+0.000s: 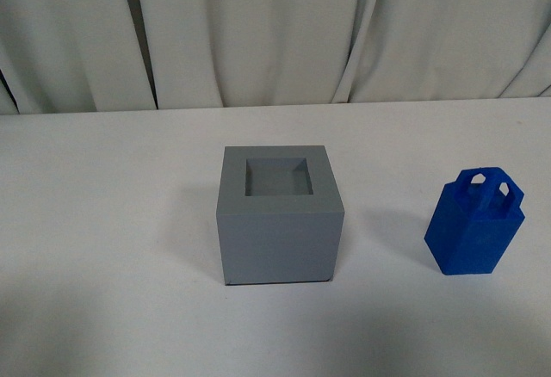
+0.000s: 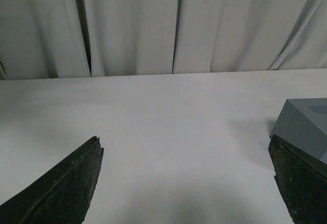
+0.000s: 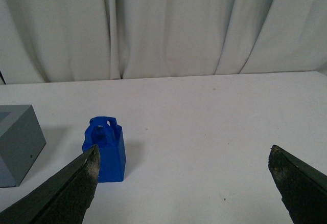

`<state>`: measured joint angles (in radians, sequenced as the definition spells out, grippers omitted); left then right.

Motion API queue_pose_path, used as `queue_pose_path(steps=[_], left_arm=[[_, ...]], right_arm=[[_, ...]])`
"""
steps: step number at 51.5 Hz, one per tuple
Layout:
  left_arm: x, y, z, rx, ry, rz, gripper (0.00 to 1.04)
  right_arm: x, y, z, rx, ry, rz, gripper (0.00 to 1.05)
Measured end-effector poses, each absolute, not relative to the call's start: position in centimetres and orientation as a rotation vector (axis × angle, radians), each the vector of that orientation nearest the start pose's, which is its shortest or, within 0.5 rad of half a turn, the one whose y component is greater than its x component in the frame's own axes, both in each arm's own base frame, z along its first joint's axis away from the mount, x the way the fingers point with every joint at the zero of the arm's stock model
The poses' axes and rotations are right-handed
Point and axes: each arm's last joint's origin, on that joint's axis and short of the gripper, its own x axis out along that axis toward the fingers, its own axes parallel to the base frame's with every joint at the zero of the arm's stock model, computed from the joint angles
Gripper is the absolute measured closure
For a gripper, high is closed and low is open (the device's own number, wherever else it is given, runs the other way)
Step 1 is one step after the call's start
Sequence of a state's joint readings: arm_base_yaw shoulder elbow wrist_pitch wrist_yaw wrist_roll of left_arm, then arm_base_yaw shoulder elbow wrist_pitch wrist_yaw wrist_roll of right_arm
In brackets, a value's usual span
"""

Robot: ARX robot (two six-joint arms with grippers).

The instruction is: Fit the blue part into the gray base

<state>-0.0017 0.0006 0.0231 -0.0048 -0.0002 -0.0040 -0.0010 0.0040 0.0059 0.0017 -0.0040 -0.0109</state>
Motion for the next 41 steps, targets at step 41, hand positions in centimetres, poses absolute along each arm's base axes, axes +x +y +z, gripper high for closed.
queue_pose_path(steps=[41], left_arm=[[9.63,-0.02,17.09,-0.004,-0.018,-0.002,0.06]], right_arm=[[9.76,0.00,16.54,-0.011,-0.004,0.003,0.07]])
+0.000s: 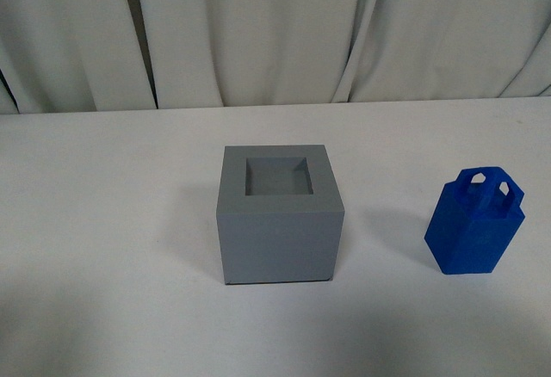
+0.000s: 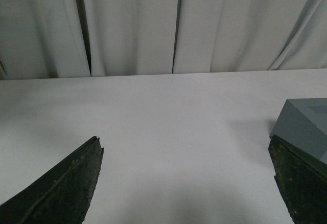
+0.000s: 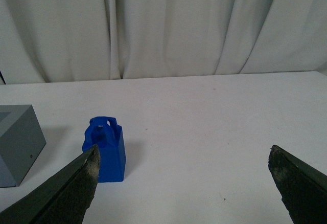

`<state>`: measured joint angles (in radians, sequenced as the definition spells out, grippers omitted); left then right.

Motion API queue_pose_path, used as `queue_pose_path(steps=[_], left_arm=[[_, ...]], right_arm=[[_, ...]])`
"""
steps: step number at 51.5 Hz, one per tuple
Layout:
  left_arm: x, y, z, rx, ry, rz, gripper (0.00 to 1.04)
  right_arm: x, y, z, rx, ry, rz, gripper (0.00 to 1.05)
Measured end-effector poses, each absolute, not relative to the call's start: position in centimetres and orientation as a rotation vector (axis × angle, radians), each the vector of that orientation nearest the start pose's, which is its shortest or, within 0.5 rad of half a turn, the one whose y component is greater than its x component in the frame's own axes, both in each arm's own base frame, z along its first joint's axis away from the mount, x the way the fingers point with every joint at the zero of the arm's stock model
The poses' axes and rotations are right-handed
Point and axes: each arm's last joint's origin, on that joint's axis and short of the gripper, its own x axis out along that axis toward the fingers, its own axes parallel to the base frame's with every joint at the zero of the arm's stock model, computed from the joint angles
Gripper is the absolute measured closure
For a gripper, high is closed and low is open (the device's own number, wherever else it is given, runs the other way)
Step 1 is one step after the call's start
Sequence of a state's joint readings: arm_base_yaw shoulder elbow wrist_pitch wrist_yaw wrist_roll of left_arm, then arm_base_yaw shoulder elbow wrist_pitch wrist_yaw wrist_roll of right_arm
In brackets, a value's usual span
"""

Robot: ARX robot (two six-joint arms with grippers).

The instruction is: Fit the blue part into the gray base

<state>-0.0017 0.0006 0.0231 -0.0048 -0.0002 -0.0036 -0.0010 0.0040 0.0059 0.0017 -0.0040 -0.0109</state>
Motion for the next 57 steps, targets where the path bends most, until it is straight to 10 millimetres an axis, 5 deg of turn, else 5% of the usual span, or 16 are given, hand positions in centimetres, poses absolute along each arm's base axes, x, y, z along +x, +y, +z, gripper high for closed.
queue_pose_path(steps=[25,33,45,57], left_arm=[[9.6,0.0,17.1,-0.004,-0.018,-0.002,0.06],[9.6,0.0,17.1,-0.004,-0.018,0.000,0.06],[9.6,0.0,17.1,-0.004,-0.018,-0.001,0.06],[9.6,0.0,17.1,-0.004,-0.018,-0.002,0.06]], right_arm=[[9.8,0.0,16.5,-0.011,-0.004,0.003,0.07],[10.6,-0.2,16.5,0.027,0.274,0.497,0.07],[13.5,-0.1,20.2,0.001,0.215,0.628,0.07],[18.9,1.0,23.5,-0.049,0.322,0.751,0.07]])
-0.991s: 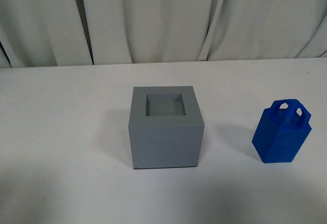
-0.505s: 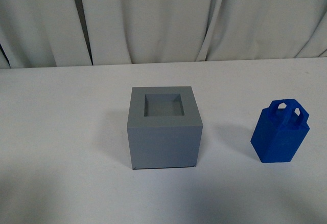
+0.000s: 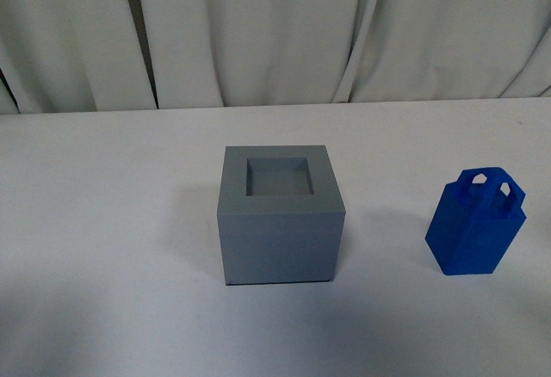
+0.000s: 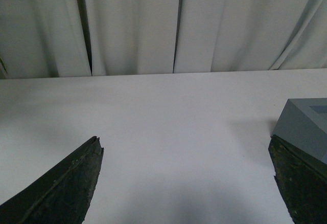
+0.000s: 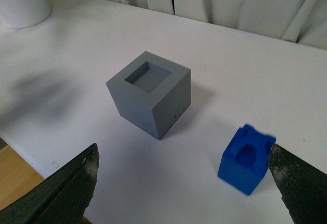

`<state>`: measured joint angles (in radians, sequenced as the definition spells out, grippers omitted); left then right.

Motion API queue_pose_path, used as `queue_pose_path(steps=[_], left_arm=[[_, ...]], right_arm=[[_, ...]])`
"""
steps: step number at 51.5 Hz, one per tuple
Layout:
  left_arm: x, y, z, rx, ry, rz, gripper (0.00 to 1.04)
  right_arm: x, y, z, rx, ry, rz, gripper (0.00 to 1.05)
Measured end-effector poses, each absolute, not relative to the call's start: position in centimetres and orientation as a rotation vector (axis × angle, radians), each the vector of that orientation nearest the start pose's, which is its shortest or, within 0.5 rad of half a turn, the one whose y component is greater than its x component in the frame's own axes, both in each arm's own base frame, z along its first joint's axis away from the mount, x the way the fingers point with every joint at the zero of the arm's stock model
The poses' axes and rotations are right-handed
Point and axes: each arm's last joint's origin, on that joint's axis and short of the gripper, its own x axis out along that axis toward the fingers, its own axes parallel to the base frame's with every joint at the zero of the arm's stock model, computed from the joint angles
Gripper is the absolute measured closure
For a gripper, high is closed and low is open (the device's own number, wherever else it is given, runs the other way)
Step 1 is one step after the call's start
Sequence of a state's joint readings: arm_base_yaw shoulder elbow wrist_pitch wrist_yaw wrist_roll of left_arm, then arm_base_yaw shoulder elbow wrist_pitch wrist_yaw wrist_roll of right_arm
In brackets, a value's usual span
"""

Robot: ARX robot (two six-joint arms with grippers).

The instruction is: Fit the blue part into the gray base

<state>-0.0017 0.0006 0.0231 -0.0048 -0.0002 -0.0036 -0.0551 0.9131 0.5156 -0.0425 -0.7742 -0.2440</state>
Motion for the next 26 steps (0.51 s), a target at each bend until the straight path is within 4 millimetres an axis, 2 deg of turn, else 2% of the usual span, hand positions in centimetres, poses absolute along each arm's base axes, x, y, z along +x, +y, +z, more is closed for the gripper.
queue_pose_path(steps=[12,26], left_arm=[[9.6,0.0,17.1,-0.004,-0.018,-0.002,0.06],[9.6,0.0,17.1,-0.004,-0.018,-0.002,0.06]], right_arm=[[24.2,2.3,26.3,-0.222,0.406,0.830,0.07],[30.0,3.8,28.2,-0.476,0.505,0.906,0.07]])
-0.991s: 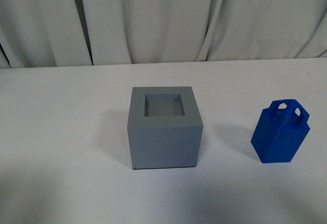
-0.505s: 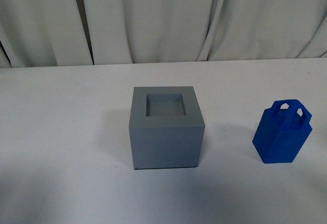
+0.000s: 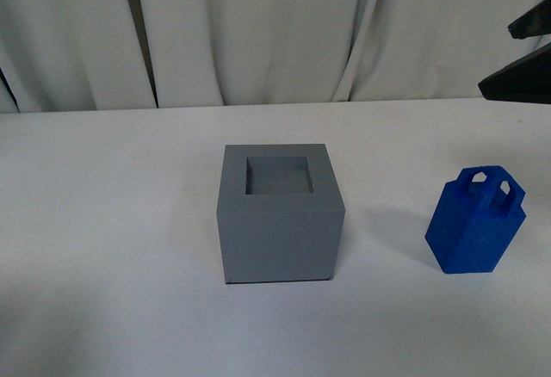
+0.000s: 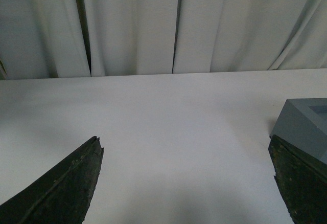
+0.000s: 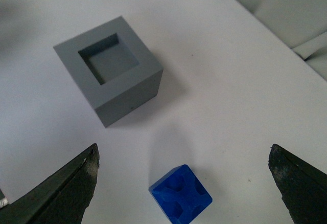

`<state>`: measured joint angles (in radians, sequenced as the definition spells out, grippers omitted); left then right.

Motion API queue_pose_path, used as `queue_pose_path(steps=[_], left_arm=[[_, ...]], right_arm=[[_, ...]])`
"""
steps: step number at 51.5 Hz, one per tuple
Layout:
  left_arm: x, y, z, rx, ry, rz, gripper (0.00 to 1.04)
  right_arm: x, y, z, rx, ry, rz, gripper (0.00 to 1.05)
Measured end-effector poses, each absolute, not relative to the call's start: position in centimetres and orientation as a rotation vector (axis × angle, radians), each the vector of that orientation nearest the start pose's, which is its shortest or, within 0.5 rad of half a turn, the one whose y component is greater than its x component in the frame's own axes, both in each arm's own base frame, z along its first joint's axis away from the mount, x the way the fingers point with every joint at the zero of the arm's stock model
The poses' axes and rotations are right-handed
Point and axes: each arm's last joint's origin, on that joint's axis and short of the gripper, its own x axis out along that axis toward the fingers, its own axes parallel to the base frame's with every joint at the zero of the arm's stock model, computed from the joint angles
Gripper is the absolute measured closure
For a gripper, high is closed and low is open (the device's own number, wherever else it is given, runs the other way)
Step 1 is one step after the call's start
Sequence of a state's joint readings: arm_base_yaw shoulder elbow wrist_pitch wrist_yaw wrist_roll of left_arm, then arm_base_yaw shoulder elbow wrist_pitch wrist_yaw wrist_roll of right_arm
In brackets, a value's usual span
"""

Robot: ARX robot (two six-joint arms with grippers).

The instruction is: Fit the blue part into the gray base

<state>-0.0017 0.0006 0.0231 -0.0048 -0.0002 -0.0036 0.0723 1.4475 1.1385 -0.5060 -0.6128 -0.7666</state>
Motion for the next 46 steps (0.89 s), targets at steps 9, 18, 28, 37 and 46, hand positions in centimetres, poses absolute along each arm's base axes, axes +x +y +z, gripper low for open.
queue_pose_path(steps=[9,18,28,37,46], left_arm=[[9.6,0.0,17.1,-0.004,-0.018,-0.002,0.06],[9.6,0.0,17.1,-0.004,-0.018,-0.002,0.06],[9.6,0.0,17.1,-0.004,-0.018,-0.002,0.06],[9.6,0.0,17.1,-0.004,-0.018,-0.002,0.06],[9.6,0.0,17.1,-0.004,-0.018,-0.002,0.06]], right_arm=[[33.2,5.1,27.9,-0.685,0.616,0.992,0.07],[35.1,6.2,27.3,-0.840,0.722,1.115,0.07],[36.6,7.0,26.3,-0.954,0.822,1.189,0.07],[37.5,7.3,24.7,-1.013,0.917,1.226,0.07],[37.9,7.2,23.7,-1.057,0.955,1.235,0.07]])
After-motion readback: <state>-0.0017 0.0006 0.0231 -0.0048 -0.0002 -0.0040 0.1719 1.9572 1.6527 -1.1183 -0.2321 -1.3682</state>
